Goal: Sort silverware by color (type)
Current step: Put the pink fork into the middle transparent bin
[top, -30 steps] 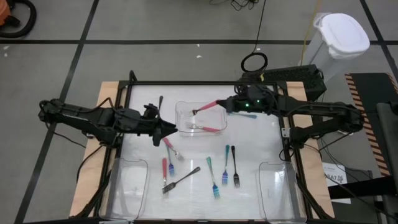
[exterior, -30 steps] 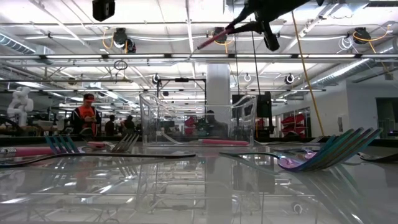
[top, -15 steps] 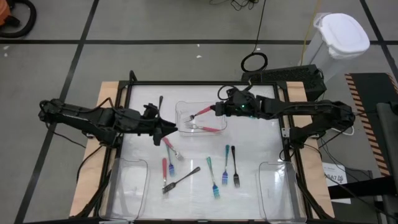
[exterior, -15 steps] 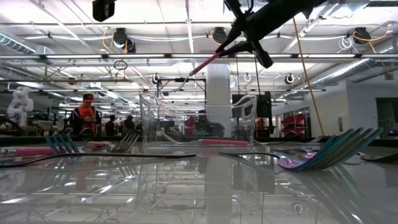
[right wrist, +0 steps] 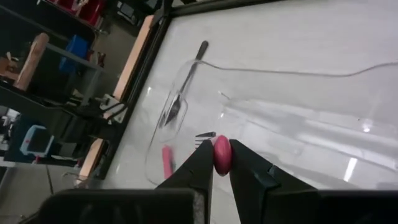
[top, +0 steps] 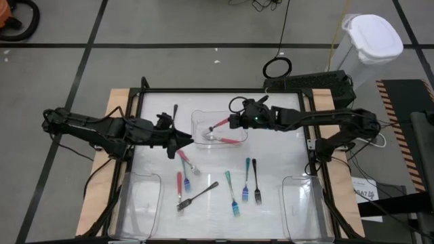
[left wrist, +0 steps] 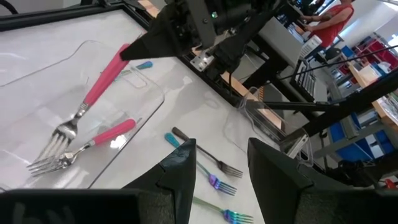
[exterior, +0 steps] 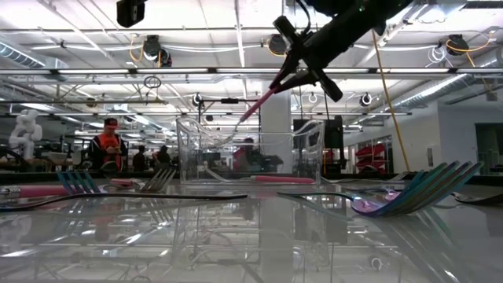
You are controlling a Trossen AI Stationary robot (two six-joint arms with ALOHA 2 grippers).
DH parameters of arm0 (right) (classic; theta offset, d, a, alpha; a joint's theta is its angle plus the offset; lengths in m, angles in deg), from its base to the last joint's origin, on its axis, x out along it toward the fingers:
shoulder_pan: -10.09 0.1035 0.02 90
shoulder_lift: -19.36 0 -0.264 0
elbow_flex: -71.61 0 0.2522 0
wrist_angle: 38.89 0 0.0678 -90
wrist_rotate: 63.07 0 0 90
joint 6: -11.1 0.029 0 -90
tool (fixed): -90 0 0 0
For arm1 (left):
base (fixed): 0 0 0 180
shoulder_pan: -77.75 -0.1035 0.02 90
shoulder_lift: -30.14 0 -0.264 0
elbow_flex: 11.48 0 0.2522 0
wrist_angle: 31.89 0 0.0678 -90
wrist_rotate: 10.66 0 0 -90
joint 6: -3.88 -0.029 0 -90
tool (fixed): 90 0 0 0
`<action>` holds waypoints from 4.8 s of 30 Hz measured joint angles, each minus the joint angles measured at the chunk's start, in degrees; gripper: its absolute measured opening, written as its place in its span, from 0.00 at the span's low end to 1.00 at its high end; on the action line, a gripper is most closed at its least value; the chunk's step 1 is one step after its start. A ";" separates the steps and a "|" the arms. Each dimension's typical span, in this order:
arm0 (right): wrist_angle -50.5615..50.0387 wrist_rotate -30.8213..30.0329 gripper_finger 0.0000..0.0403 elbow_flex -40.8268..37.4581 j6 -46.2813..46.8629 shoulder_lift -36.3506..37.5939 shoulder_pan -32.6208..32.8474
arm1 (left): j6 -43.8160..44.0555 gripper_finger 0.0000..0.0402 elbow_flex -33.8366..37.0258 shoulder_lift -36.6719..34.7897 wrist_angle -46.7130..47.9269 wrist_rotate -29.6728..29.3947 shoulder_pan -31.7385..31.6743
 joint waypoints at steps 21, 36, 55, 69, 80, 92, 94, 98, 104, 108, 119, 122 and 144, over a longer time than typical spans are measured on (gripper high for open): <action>-1.29 0.56 0.09 -0.02 1.59 -2.80 1.22 | -1.40 0.36 0.00 0.01 2.72 0.06 0.00; -6.26 -0.97 0.20 -0.02 3.10 -2.80 1.22 | -1.45 0.36 0.00 0.01 2.87 0.19 0.00; -13.48 -0.97 0.55 -0.02 2.79 -2.80 1.22 | -1.42 0.36 0.00 0.03 5.72 0.28 0.00; -13.24 0.67 0.68 -0.02 0.25 -2.80 1.22 | -1.27 0.36 0.00 0.67 6.08 0.28 0.02; -13.58 2.28 0.75 -0.02 -0.37 -2.40 1.22 | 0.22 0.36 0.00 0.99 6.13 0.21 0.02; -12.92 1.95 0.75 0.00 -2.13 1.33 1.15 | 1.69 0.36 0.00 0.99 7.21 0.14 0.02; -12.72 1.98 0.75 -0.01 -2.95 2.20 1.15 | 1.83 0.36 0.00 1.15 8.22 0.13 0.02; -12.89 2.01 0.75 0.00 -3.93 3.90 1.15 | 3.22 0.36 0.00 1.79 11.65 0.77 0.09; -13.46 2.02 0.75 -0.01 -6.76 6.21 1.15 | 3.06 0.36 0.04 3.26 16.10 3.22 0.13; -13.72 2.25 0.75 -0.02 -8.34 7.20 1.18 | 1.06 0.36 0.04 3.68 18.56 4.14 0.13; -14.16 6.96 0.75 -0.02 -12.34 7.69 1.75 | -2.95 0.36 0.04 4.71 21.87 5.12 0.13; -14.35 8.19 0.75 -0.02 -13.68 7.69 2.29 | -3.28 0.36 0.02 6.17 23.95 4.96 0.13; -18.61 12.83 0.75 0.00 -16.50 9.35 2.64 | -11.87 0.69 0.02 21.29 29.79 13.30 0.11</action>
